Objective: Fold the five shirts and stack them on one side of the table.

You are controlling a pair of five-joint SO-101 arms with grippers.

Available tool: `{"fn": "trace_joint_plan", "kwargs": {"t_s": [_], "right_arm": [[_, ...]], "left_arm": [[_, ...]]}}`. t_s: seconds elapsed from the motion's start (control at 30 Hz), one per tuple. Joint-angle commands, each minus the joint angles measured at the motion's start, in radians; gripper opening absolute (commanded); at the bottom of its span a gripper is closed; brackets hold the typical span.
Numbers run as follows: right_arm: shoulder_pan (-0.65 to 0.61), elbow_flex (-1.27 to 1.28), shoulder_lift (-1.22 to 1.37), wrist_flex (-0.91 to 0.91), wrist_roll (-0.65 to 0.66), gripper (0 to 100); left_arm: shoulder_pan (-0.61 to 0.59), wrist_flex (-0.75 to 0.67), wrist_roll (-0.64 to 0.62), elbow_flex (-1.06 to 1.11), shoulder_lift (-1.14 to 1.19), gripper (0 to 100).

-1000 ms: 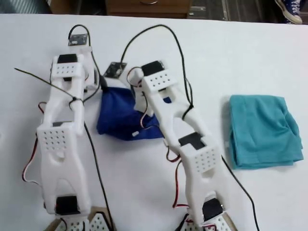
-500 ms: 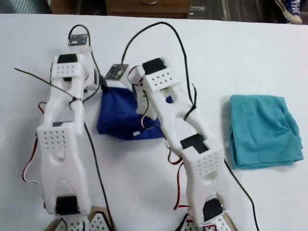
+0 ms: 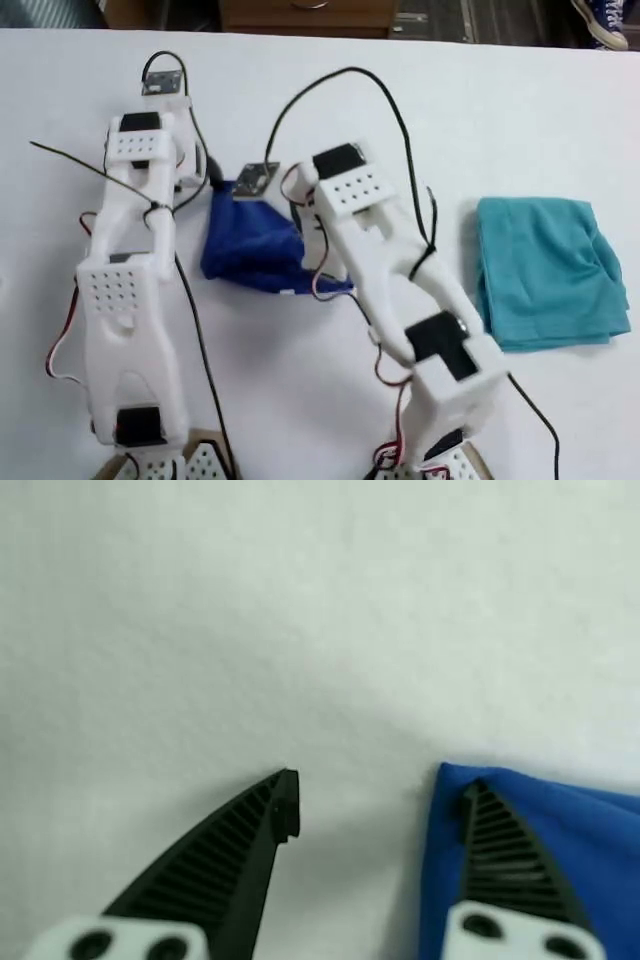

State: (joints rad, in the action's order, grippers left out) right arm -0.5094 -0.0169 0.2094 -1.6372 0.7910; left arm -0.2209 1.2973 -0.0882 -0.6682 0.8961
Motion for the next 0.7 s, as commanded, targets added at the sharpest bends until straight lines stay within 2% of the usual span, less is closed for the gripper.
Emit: {"fn": "trace_joint_plan", "kwargs": {"t_s": [0.0,0.17,0.27,0.47,0.67], "right_arm": [[0.002,0.055,-0.131,0.071,0.006,2.2],[0.002,0.06,-0.176,0.26,-0.005,2.2],[0.004,0.055,-0.113,0.364,-0.069,2.2],[0.005,-0.044,0.113,0.407,-0.098,2.9],[0.041,-0.224,0.263,0.378,-0.112,20.0]], "left_arm": [[-0.043,-0.031,-0.011,-0.022,0.002,26],[-0.043,-0.031,-0.011,-0.022,0.002,26],[-0.043,-0.031,-0.011,-0.022,0.002,26],[-0.043,-0.031,-0.011,-0.022,0.002,26],[-0.043,-0.031,-0.011,-0.022,0.002,26]]}}
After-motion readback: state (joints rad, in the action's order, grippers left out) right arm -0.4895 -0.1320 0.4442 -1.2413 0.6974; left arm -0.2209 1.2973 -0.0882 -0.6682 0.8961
